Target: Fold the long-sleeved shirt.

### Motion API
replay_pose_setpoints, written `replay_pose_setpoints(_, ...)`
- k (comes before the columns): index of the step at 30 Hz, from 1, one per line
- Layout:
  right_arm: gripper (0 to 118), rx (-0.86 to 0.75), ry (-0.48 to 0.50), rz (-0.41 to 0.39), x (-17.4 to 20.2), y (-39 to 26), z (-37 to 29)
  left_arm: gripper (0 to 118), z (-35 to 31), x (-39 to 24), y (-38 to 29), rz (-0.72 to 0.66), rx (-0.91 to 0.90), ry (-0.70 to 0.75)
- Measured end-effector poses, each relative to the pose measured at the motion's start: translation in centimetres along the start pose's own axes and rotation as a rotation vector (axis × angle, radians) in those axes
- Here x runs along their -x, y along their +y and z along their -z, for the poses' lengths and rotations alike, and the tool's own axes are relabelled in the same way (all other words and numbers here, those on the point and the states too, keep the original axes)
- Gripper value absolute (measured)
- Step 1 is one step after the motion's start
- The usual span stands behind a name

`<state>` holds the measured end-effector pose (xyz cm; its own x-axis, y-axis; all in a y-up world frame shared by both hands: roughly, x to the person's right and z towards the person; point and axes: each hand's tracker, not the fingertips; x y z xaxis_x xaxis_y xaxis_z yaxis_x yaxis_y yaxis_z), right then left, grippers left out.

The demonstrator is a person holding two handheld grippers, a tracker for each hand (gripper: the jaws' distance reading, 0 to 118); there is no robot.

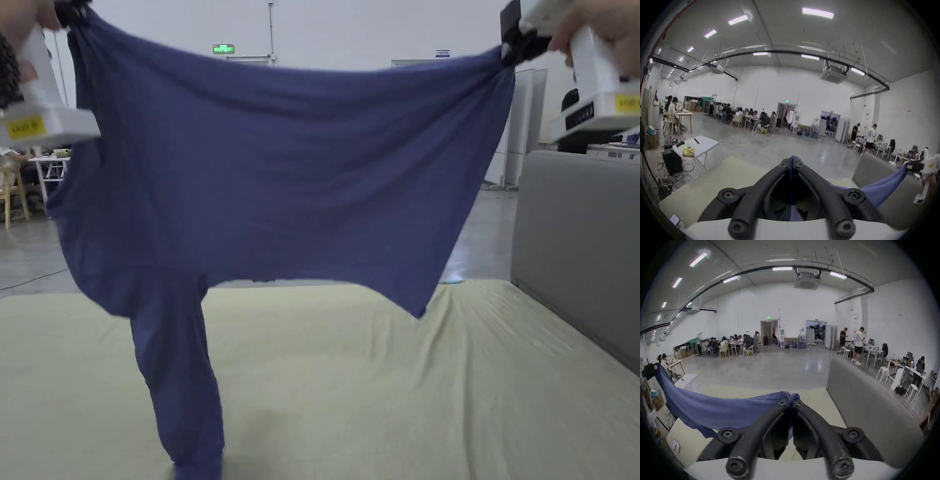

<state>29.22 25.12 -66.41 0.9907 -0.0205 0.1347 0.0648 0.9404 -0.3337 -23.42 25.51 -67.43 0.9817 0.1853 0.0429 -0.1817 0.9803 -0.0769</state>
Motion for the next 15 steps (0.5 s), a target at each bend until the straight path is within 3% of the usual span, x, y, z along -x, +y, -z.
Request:
replay_pose_setpoints(5, 0, 0.107, 0.023, 0.057, -0.9, -8.1, 6.7, 0, 4.5, 1.1, -8.5, 0.033, 0.123, 0.021)
replay_pose_setpoints(9, 0, 0.170, 0.013, 0.045, -0.7, -14.2, 10.6, 0, 3.6, -0.1, -15.0, 0.073, 0.202, 0.007)
replay_pose_setpoints(15, 0, 0.253, 0.018, 0.080, -1.0, -20.0, 13.0, 0, 4.5, 1.3, -19.3, 0.055, 0.279, 0.036)
